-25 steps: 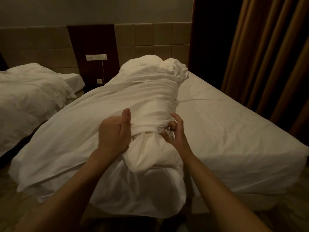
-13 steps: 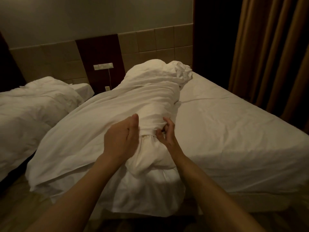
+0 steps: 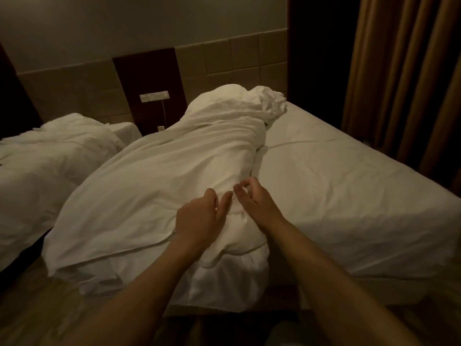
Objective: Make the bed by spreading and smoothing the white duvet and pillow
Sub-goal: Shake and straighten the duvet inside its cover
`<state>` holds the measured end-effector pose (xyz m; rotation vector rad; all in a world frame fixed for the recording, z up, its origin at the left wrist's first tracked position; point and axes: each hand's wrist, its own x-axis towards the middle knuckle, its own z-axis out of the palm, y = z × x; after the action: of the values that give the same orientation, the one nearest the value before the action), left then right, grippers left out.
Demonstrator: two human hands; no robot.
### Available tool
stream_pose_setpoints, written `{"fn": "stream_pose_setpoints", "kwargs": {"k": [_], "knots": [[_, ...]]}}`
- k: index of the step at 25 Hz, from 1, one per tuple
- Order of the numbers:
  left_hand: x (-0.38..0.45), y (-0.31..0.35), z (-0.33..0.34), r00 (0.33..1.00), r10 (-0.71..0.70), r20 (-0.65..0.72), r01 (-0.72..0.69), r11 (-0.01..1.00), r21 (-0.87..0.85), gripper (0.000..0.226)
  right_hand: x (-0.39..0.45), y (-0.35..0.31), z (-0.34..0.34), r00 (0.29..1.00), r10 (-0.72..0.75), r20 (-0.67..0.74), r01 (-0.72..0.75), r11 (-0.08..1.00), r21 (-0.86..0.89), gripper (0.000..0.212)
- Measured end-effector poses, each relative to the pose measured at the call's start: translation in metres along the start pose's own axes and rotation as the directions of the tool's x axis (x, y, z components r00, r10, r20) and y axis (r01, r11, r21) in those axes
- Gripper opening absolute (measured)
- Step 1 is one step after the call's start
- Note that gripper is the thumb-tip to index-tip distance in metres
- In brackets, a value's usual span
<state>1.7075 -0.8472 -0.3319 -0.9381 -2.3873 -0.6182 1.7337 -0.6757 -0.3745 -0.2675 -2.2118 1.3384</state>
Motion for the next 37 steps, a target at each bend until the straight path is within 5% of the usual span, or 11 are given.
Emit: {"fn": "stream_pose_setpoints", "kwargs": {"k": [5, 9, 13, 18, 22, 28, 33, 37], "knots": [[0.013, -0.003, -0.005, 0.994, -0.011, -0.106, -0.001, 0.993, -0.117, 0.066, -0.003, -0.015, 0.008, 0.995, -0.029, -0.098, 0.025, 0.999, -0.038, 0.043], [0.02, -0.002, -0.018, 0.985, -0.025, -0.169, -0.019, 0.967, -0.252, 0.066, -0.014, -0.029, 0.013, 0.978, -0.033, -0.206, 0.063, 0.988, 0.14, 0.04], [0.035, 0.002, -0.031, 0.994, 0.001, -0.113, -0.032, 0.962, -0.271, 0.053, -0.057, -0.018, 0.026, 0.923, -0.004, -0.385, 0.138, 0.937, 0.321, 0.038], [0.042, 0.026, -0.025, 0.995, 0.097, -0.039, -0.104, 0.96, -0.26, 0.059, -0.067, -0.019, 0.057, 0.861, -0.068, -0.504, 0.222, 0.942, 0.252, 0.044], [0.034, 0.022, -0.023, 0.996, 0.075, -0.046, -0.087, 0.913, -0.399, 0.083, -0.057, -0.028, 0.07, 0.853, -0.135, -0.504, 0.241, 0.959, 0.15, 0.053], [0.022, 0.013, -0.033, 0.994, -0.057, -0.096, -0.011, 0.808, -0.589, 0.071, -0.044, -0.055, 0.081, 0.818, -0.119, -0.563, 0.286, 0.933, 0.219, 0.044], [-0.009, 0.023, -0.025, 0.993, -0.092, -0.068, 0.046, 0.866, -0.497, 0.055, -0.042, -0.048, 0.063, 0.87, -0.159, -0.467, 0.226, 0.97, 0.09, 0.022], [-0.037, 0.019, 0.001, 0.985, 0.054, -0.161, -0.114, 0.915, -0.388, 0.074, -0.039, -0.042, 0.029, 0.93, -0.105, -0.352, 0.122, 0.992, 0.026, 0.018]]}}
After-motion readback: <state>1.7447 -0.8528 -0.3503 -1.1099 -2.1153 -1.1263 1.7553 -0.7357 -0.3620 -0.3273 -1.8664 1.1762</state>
